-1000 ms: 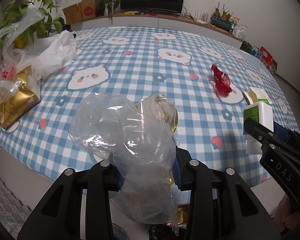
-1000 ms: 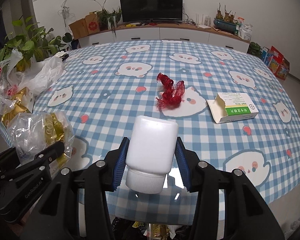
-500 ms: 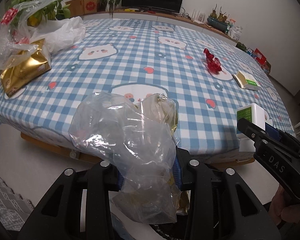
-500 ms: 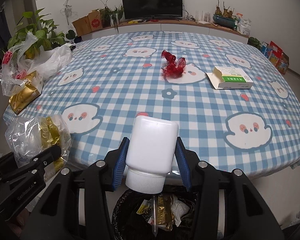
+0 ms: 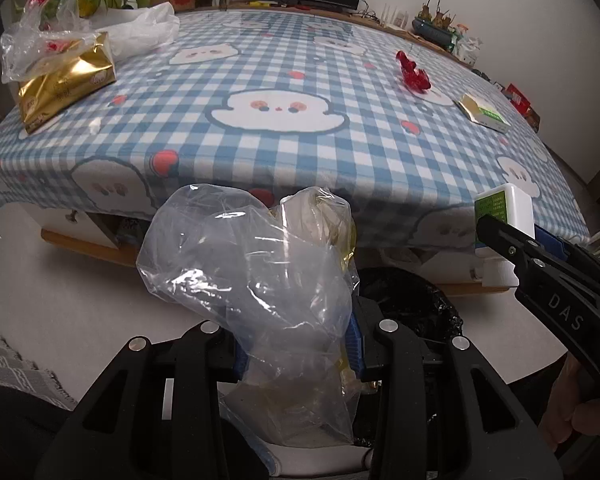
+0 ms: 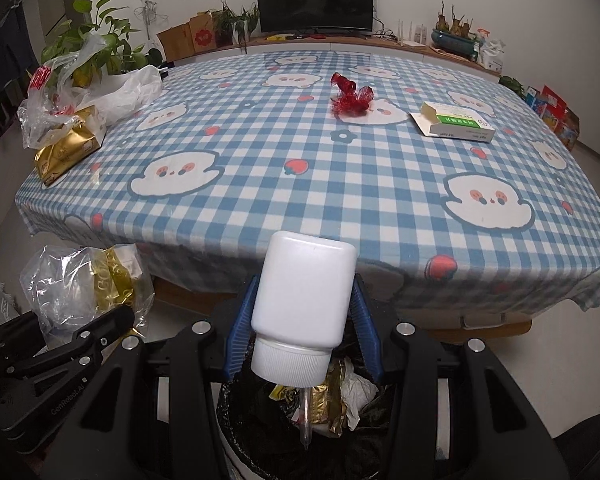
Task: Collect trash
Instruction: 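Carry the clear plastic bag and the white pill bottle over the bin with both tools, then open the right tool to drop the white bottle into the bin while the left tool holds the bag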
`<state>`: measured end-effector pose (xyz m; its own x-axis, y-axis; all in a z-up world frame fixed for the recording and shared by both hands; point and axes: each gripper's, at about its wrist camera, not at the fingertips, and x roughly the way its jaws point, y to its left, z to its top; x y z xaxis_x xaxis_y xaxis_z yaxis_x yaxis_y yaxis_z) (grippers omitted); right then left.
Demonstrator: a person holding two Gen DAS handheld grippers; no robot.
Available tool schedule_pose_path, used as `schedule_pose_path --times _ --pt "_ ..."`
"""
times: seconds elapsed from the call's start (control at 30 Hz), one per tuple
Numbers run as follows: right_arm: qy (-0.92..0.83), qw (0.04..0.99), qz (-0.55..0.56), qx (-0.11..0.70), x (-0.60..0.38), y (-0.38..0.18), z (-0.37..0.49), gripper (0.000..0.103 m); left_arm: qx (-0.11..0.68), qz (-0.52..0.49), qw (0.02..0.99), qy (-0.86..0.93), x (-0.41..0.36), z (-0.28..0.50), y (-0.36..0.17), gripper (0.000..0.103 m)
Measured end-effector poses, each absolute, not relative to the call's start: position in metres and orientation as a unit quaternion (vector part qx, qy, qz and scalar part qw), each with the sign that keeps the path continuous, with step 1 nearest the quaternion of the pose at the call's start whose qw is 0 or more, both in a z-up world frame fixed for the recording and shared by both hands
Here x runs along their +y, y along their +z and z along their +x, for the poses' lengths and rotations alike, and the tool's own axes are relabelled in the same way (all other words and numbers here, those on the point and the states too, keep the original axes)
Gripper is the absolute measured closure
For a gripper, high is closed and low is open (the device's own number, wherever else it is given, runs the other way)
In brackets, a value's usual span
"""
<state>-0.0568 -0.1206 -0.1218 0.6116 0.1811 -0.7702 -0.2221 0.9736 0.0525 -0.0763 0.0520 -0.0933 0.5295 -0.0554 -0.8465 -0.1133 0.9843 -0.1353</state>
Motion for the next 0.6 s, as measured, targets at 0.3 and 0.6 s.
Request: schedule_pose_path --times 0.3,0.6 --pt "0.108 0.885 -0.032 0.451 -0.125 -0.157 -0.075 0.059 0.502 -0.067 0.862 0.029 0.042 -0.089 -0.123 0.067" --pt "0.096 0.870 -0.034 0.483 -0.137 -0.198 -0.075 0.059 0.519 -0.064 0.851 0.042 0.047 -0.085 -0.150 0.067"
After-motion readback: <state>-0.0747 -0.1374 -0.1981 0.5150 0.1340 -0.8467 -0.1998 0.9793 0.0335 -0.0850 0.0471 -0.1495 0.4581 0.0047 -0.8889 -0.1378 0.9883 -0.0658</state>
